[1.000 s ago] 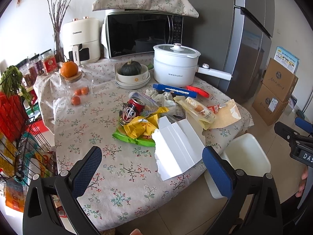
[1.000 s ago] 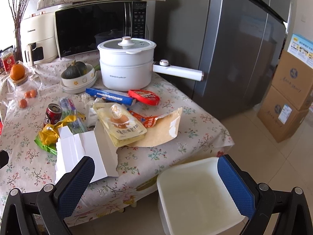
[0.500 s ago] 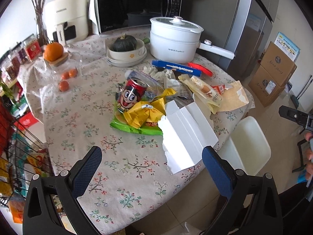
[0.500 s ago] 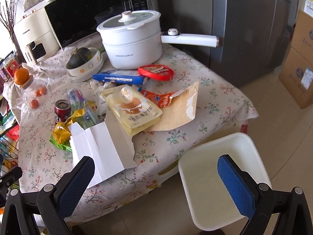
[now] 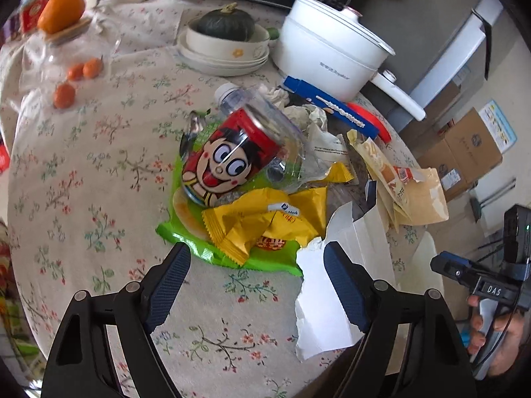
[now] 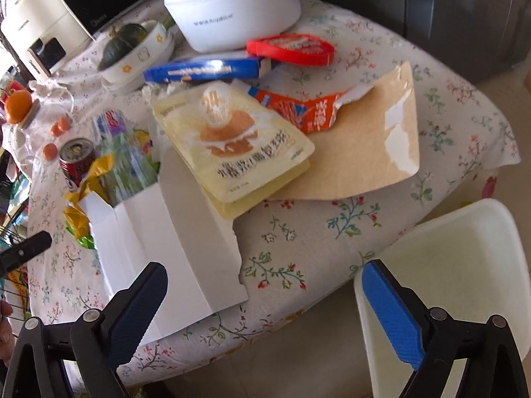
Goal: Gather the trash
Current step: 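Grasp the yellow chip bag with the left tool while the right tool reaches the white paper sheet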
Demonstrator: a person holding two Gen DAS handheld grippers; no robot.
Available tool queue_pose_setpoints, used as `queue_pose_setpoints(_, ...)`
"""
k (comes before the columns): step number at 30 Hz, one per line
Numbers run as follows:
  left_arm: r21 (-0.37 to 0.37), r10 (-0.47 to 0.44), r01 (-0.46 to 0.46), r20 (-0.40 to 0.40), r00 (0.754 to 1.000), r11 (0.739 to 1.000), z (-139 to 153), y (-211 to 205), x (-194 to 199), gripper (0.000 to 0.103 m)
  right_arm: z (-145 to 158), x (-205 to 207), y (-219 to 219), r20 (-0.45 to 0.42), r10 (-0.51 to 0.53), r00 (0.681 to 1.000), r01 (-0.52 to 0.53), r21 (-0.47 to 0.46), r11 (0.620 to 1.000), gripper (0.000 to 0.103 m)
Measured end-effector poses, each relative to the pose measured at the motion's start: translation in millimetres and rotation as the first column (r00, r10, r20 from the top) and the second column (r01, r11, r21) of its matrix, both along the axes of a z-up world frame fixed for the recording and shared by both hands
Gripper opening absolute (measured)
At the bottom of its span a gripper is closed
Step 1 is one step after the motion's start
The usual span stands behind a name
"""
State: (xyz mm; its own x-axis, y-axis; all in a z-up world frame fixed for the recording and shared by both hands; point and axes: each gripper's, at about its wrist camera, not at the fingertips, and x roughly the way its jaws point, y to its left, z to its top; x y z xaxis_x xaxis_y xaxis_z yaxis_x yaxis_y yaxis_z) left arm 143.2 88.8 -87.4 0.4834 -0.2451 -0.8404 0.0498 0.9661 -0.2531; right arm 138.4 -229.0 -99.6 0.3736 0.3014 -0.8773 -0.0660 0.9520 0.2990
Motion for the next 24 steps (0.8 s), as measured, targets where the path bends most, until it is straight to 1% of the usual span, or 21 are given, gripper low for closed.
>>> queue_pose_setpoints(1,0.059,-0.050,0.048,0.023,0.998,0.997,3,-8,2,0.084,-6,3,3,-0.030,0.010,0.999,-0.010,0.010,1.000,0.091)
queue_pose_setpoints(2,0.122,-0.105,0.099,0.044,0.993,0.988,5,-14,4,0.084,-8,5,6,-0.031,0.027,0.999,-0.026,0.028,0.999,0.091)
queue_pose_setpoints(3,0.178,-0.166,0.153,0.062,0.984,0.972,5,-20,7,0.084,-8,7,9,-0.022,0.044,0.999,-0.043,0.032,0.999,0.091)
queue_pose_setpoints(4,0.218,-0.217,0.198,0.068,0.974,0.956,5,-23,7,0.082,-7,7,12,-0.013,0.056,0.998,-0.055,0.018,0.998,0.091)
queue_pose_setpoints(5,0.240,-0.257,0.234,0.066,0.964,0.942,4,-25,9,0.079,-8,8,14,-0.005,0.066,0.998,-0.066,-0.001,0.998,0.091)
queue_pose_setpoints(7,0.260,-0.289,0.264,0.062,0.955,0.929,1,-23,16,0.073,-10,10,16,0.001,0.080,0.997,-0.080,-0.025,0.997,0.091)
queue_pose_setpoints(9,0.263,-0.306,0.282,0.055,0.950,0.923,-3,-24,23,0.069,-14,14,14,-0.012,0.076,0.997,-0.076,-0.023,0.997,0.091)
queue_pose_setpoints(13,0.266,-0.339,0.319,0.030,0.940,0.909,-12,-28,28,0.068,-17,11,14,-0.029,0.091,0.995,-0.090,0.020,0.996,0.091)
queue_pose_setpoints(15,0.268,-0.347,0.333,0.004,0.938,0.904,-20,-32,32,0.064,-21,6,18,-0.044,0.111,0.993,-0.109,0.049,0.993,0.091)
queue_pose_setpoints(17,0.279,-0.350,0.341,-0.021,0.937,0.897,-29,-36,33,0.049,-29,3,24,-0.071,0.135,0.988,-0.130,0.071,0.989,0.091)
queue_pose_setpoints(18,0.292,-0.348,0.342,-0.033,0.937,0.893,-32,-37,33,0.045,-33,1,27,-0.082,0.147,0.986,-0.142,0.073,0.987,0.091)
queue_pose_setpoints(19,0.307,-0.346,0.340,-0.035,0.938,0.889,-35,-38,33,0.037,-36,-1,30,-0.088,0.158,0.984,-0.152,0.069,0.986,0.091)
queue_pose_setpoints(20,0.310,-0.342,0.336,-0.035,0.939,0.889,-35,-38,32,0.034,-38,-3,33,-0.093,0.166,0.982,-0.161,0.066,0.985,0.091)
queue_pose_setpoints(21,0.300,-0.335,0.329,-0.031,0.942,0.896,-35,-37,31,0.030,-41,-4,36,-0.099,0.174,0.980,-0.168,0.064,0.984,0.091)
queue_pose_setpoints(22,0.290,-0.325,0.320,-0.030,0.945,0.902,-34,-36,31,0.012,-43,-4,37,-0.105,0.176,0.979,-0.170,0.069,0.983,0.091)
queue_pose_setpoints(23,0.288,-0.312,0.308,-0.033,0.950,0.907,-33,-35,31,0.007,-45,-5,38,-0.112,0.177,0.978,-0.168,0.081,0.982,0.091)
queue_pose_setpoints(24,0.291,-0.297,0.293,-0.030,0.954,0.911,-33,-33,29,0.007,-47,-5,38,-0.121,0.176,0.977,-0.165,0.098,0.981,0.091)
